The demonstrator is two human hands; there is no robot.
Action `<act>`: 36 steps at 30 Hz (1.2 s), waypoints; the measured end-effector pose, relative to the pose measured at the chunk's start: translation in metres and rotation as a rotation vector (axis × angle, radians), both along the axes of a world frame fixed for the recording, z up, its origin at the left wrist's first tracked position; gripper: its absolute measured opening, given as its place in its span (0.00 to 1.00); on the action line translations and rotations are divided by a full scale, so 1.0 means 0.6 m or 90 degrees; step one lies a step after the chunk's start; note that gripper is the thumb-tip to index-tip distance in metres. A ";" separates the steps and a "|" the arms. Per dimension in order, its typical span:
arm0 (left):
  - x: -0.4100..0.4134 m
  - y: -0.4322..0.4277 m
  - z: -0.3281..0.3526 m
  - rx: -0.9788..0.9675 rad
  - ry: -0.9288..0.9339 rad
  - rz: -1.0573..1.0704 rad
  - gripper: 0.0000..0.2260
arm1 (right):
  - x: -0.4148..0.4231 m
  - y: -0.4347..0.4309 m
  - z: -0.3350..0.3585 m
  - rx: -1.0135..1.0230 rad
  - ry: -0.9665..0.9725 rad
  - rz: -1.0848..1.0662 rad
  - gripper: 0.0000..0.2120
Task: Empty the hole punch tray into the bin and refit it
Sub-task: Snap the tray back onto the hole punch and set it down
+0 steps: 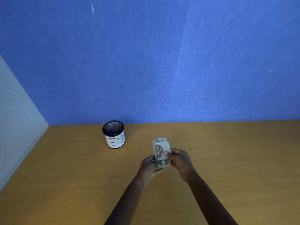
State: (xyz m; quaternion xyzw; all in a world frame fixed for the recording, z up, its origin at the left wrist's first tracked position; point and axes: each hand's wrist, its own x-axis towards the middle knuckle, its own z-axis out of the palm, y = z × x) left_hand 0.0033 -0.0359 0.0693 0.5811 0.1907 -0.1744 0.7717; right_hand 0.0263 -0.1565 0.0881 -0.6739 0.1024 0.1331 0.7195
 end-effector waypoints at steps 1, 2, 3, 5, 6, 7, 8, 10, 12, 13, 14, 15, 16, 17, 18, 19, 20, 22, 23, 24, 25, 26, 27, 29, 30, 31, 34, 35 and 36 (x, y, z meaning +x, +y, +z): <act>-0.004 -0.003 -0.001 0.011 0.000 -0.009 0.13 | 0.001 -0.001 -0.001 -0.006 0.001 -0.001 0.04; -0.005 -0.005 -0.002 0.025 -0.001 -0.014 0.13 | 0.002 -0.002 -0.003 -0.014 0.004 -0.003 0.05; -0.006 -0.008 -0.003 0.037 -0.001 -0.010 0.13 | 0.002 -0.002 -0.006 -0.022 0.008 -0.005 0.05; -0.005 -0.013 -0.009 0.053 0.005 0.015 0.13 | 0.002 0.000 -0.010 -0.046 0.009 -0.010 0.07; -0.005 -0.016 -0.012 0.060 0.009 0.029 0.13 | 0.002 0.001 -0.013 -0.063 0.007 -0.014 0.08; -0.004 -0.018 -0.013 0.070 0.008 0.039 0.13 | 0.002 0.002 -0.015 -0.077 0.005 -0.016 0.08; -0.004 -0.020 -0.015 0.083 0.006 0.047 0.13 | 0.002 0.003 -0.017 -0.087 0.003 -0.018 0.08; -0.004 -0.023 -0.018 0.112 0.001 0.060 0.13 | 0.001 0.003 -0.021 -0.100 0.000 -0.017 0.08; -0.003 -0.026 -0.020 0.134 0.002 0.071 0.13 | 0.002 0.002 -0.026 -0.112 0.000 -0.022 0.08; -0.003 -0.026 -0.021 0.142 0.003 0.072 0.13 | 0.002 0.001 -0.028 -0.113 0.002 -0.029 0.09; -0.003 -0.026 -0.022 0.152 0.002 0.066 0.13 | 0.003 -0.001 -0.031 -0.113 0.004 -0.037 0.09; -0.003 -0.027 -0.022 0.164 0.000 0.054 0.13 | 0.004 -0.002 -0.034 -0.116 0.004 -0.044 0.09; -0.003 -0.027 -0.023 0.176 -0.004 0.038 0.13 | 0.006 -0.002 -0.036 -0.123 0.002 -0.049 0.08; -0.003 -0.027 -0.023 0.190 -0.007 0.021 0.13 | 0.008 -0.003 -0.040 -0.133 0.002 -0.054 0.08; -0.004 -0.027 -0.023 0.212 -0.010 0.008 0.13 | 0.011 -0.004 -0.044 -0.144 0.003 -0.061 0.08; -0.004 -0.027 -0.025 0.244 -0.019 0.000 0.13 | 0.015 -0.005 -0.049 -0.152 0.008 -0.069 0.08; -0.005 -0.026 -0.027 0.291 -0.037 -0.010 0.13 | 0.019 -0.006 -0.054 -0.159 0.016 -0.077 0.08; -0.007 -0.022 -0.033 0.409 -0.081 -0.035 0.12 | 0.028 -0.010 -0.064 -0.177 0.029 -0.091 0.10; -0.008 -0.020 -0.035 0.459 -0.095 -0.049 0.13 | 0.031 -0.013 -0.068 -0.199 0.031 -0.096 0.09; -0.010 -0.017 -0.037 0.500 -0.104 -0.062 0.14 | 0.036 -0.017 -0.071 -0.227 0.030 -0.098 0.09; -0.011 -0.013 -0.041 0.537 -0.114 -0.074 0.15 | 0.039 -0.020 -0.074 -0.255 0.029 -0.098 0.09; -0.011 -0.008 -0.045 0.575 -0.124 -0.085 0.17 | 0.043 -0.024 -0.076 -0.280 0.029 -0.097 0.09; -0.012 -0.004 -0.049 0.616 -0.134 -0.102 0.18 | 0.046 -0.028 -0.078 -0.299 0.031 -0.096 0.09; -0.013 0.006 -0.058 0.706 -0.138 -0.153 0.21 | 0.052 -0.036 -0.083 -0.328 0.042 -0.094 0.08; -0.014 0.012 -0.062 0.750 -0.130 -0.178 0.22 | 0.054 -0.039 -0.086 -0.336 0.050 -0.094 0.08; -0.016 0.017 -0.067 0.787 -0.121 -0.199 0.23 | 0.056 -0.041 -0.088 -0.343 0.060 -0.094 0.08; -0.020 0.027 -0.079 0.856 -0.108 -0.239 0.24 | 0.059 -0.044 -0.098 -0.365 0.079 -0.102 0.09; -0.021 0.030 -0.082 0.871 -0.107 -0.250 0.24 | 0.059 -0.045 -0.101 -0.374 0.081 -0.105 0.09; -0.022 0.032 -0.085 0.882 -0.108 -0.257 0.24 | 0.059 -0.045 -0.103 -0.380 0.082 -0.109 0.09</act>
